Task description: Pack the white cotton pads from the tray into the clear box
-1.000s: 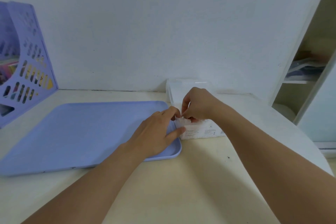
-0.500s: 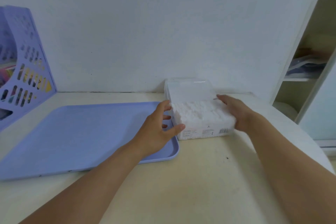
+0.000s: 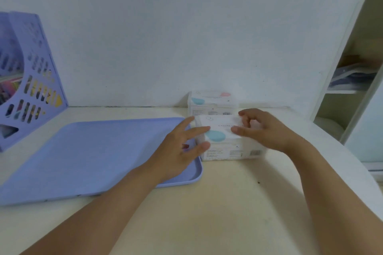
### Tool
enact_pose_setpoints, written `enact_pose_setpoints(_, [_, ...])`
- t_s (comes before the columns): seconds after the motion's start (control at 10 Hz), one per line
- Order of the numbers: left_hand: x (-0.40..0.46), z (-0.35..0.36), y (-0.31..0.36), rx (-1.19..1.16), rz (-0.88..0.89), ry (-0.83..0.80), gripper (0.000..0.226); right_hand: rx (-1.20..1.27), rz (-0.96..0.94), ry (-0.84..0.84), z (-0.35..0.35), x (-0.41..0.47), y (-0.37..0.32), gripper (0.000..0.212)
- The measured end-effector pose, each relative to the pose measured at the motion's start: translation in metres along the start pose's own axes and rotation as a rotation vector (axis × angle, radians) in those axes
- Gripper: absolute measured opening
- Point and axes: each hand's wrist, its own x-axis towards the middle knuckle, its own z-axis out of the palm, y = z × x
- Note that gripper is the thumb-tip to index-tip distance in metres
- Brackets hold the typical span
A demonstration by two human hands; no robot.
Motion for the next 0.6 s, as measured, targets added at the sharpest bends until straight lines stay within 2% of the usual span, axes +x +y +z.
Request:
enact_pose_setpoints(0.1, [0.0,0.001,-0.001,0.338,0.115,0.024,0.048,-0.216,0.055,-0.132,0.004,-0.003,-0.009,0.091])
enact_pose_setpoints(0.2, [0.003,0.004,0.003,0.436,0.109,0.047,0.048,-0.445,0.029,-0.24,0.005,0.001,-0.011,0.125])
enact_pose_setpoints(0.3, [0.008,0.009,0.004,0.503,0.102,0.089,0.046,-0.522,-0.037,-0.19,0.012,-0.003,-0.009,0.114])
enact_pose_setpoints(0.5, [0.022,0.023,0.007,0.447,-0.028,0.127,0.049,-0.516,-0.124,0.118,0.029,-0.006,-0.002,0.086])
enact_pose_setpoints(0.6, [0.021,0.015,0.004,0.42,-0.027,0.051,0.058,-0.595,-0.094,0.055,0.026,0.001,-0.005,0.083])
